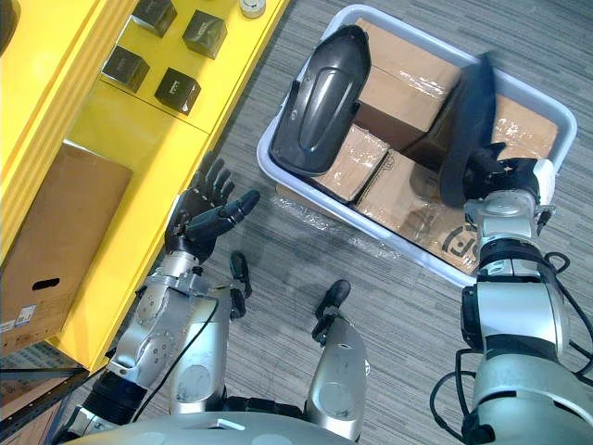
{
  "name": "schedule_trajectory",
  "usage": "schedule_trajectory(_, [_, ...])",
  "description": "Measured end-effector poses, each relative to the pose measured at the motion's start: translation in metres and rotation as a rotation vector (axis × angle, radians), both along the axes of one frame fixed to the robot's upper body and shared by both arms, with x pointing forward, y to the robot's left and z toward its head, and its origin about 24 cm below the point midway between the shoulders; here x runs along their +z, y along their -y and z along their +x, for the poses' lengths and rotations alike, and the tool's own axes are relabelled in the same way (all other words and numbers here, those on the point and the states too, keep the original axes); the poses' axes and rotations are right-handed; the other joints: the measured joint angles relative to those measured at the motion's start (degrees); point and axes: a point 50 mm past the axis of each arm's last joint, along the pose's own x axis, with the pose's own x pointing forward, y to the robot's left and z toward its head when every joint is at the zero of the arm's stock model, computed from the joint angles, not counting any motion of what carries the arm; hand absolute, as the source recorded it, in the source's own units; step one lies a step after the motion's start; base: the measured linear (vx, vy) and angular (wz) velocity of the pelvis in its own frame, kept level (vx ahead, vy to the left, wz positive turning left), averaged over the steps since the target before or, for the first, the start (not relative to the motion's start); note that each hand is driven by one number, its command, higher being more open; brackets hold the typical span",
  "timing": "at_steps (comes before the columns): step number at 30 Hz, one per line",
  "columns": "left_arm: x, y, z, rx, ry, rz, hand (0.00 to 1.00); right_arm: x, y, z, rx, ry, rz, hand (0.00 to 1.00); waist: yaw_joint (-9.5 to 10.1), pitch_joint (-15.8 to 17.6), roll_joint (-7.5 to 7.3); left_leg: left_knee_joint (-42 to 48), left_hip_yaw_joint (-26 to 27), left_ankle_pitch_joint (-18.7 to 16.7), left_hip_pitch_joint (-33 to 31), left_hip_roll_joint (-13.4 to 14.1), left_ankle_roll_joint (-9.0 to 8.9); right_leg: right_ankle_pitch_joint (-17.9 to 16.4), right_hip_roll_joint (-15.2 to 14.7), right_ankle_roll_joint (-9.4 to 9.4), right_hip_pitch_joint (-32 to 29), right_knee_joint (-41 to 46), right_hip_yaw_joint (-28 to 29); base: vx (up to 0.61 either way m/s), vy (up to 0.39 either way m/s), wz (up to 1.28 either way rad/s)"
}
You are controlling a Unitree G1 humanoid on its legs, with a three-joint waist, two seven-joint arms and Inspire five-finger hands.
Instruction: Walk over and take three plastic housings, then place them on the shelf
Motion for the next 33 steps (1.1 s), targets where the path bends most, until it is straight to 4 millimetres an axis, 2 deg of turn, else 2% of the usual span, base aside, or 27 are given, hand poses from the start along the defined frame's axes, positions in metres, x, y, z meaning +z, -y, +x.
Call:
schedule_trajectory(4, [-0.001, 0.000, 0.000, -0.007, -0.003, -0.006, 1.00, 0.000, -0.003, 0.003, 0.012, -0.010, -0.022, 0.00, 0.12, -0.13, 0.24, -2.38, 0.34, 1.34, 1.75, -0.47, -0.05, -0.06, -0.18, -0.10, 0.51, 0.01, 0.13, 0.02, -0.024, 0.01])
schedule_trajectory(9, [-0.006, -0.002, -0.008, -0.058, -0.008, -0.084, 1.00, -0.004, -0.005, 0.002, 0.084, -0.158, -0.231, 0.00, -0.12, -0.09, 1.28, -7.61, 0.40, 3.76, 7.00, -2.07, -0.38, -0.65, -0.98, -0.35, 3.71, 0.05, -0.39, 0.00, -0.008, 0.09])
schedule_trajectory(10, [-0.007, -0.003, -0.010, -0.072, -0.006, -0.096, 1.00, -0.008, -0.005, 0.000, 0.101, -0.177, -0.275, 0.00, -0.24, -0.15, 1.68, -9.85, 0.26, 4.86, 8.57, -2.74, -0.42, -1.07, -1.31, -0.27, 4.82, 0.11, -1.07, -0.03, 0.004, 0.30])
schedule_trajectory(13, [0.001, -0.011, -0.025, -0.106, 0.042, -0.123, 1.00, -0.025, -0.007, -0.010, 0.152, -0.207, -0.352, 0.00, -0.64, -0.11, 1.70, -14.69, -0.79, 7.13, 11.55, -3.74, -0.69, -2.01, -1.67, -0.11, 6.77, 0.26, -2.90, -0.01, -0.012, 0.30])
schedule_trajectory(17, [0.013, -0.024, -0.040, -0.110, 0.121, -0.123, 1.00, -0.059, -0.027, -0.029, 0.230, -0.216, -0.413, 0.00, -1.50, -0.24, 1.52, -19.34, -2.16, 9.06, 16.23, -5.10, -0.82, -2.89, -2.59, 0.45, 10.69, 0.99, -5.04, 0.04, -0.017, 0.27])
schedule_trajectory(19, [0.012, -0.028, -0.044, -0.101, 0.121, -0.115, 1.00, -0.080, -0.050, -0.039, 0.287, -0.225, -0.414, 0.00, -1.84, -2.69, 0.90, -21.25, -1.87, 9.24, 17.69, -5.11, -0.98, -2.81, -2.47, 0.89, 11.79, -0.26, -5.41, 0.05, -0.024, 0.02])
schedule_trajectory(21, [0.012, -0.027, -0.045, -0.107, 0.118, -0.114, 1.00, -0.092, -0.063, -0.045, 0.319, -0.238, -0.414, 0.00, -2.07, -3.46, 0.29, -22.12, -1.59, 9.29, 19.23, -5.18, -1.05, -2.60, -2.20, 1.21, 13.31, -1.30, -5.42, 0.07, -0.027, -0.04])
schedule_trajectory(24, [0.010, -0.027, -0.046, -0.107, 0.104, -0.112, 1.00, -0.110, -0.086, -0.053, 0.362, -0.246, -0.390, 0.00, -3.06, -6.28, -1.67, -24.06, -0.47, 9.29, 22.18, -5.24, -1.25, -2.06, -1.52, 1.90, 15.72, -3.63, -5.10, 0.07, -0.027, -0.10])
schedule_trajectory(28, [0.006, -0.027, -0.047, -0.105, 0.087, -0.058, 1.00, -0.108, -0.092, -0.058, 0.376, -0.243, -0.450, 0.00, -3.94, -9.50, -3.43, -25.19, 1.29, 9.00, 25.58, -5.30, -1.65, -1.50, -1.01, 2.46, 18.54, -5.92, -4.36, 0.09, -0.032, -0.18])
schedule_trajectory(31, [0.005, -0.024, -0.046, -0.124, 0.070, -0.019, 1.00, -0.100, -0.091, -0.057, 0.368, -0.225, -0.504, 0.00, -4.83, -12.37, -3.73, -25.21, 2.13, 8.26, 27.27, -5.19, -2.19, -1.06, -0.51, 2.75, 20.38, -7.56, -3.93, 0.04, -0.026, -0.13])
schedule_trajectory(33, [0.005, -0.021, -0.043, -0.149, 0.058, -0.011, 1.00, -0.095, -0.092, -0.056, 0.376, -0.196, -0.538, 0.00, -4.88, -13.10, -3.65, -25.26, 3.07, 7.94, 28.64, -5.02, -2.36, -0.81, -0.18, 2.79, 21.45, -8.32, -3.02, 0.02, -0.021, -0.21])
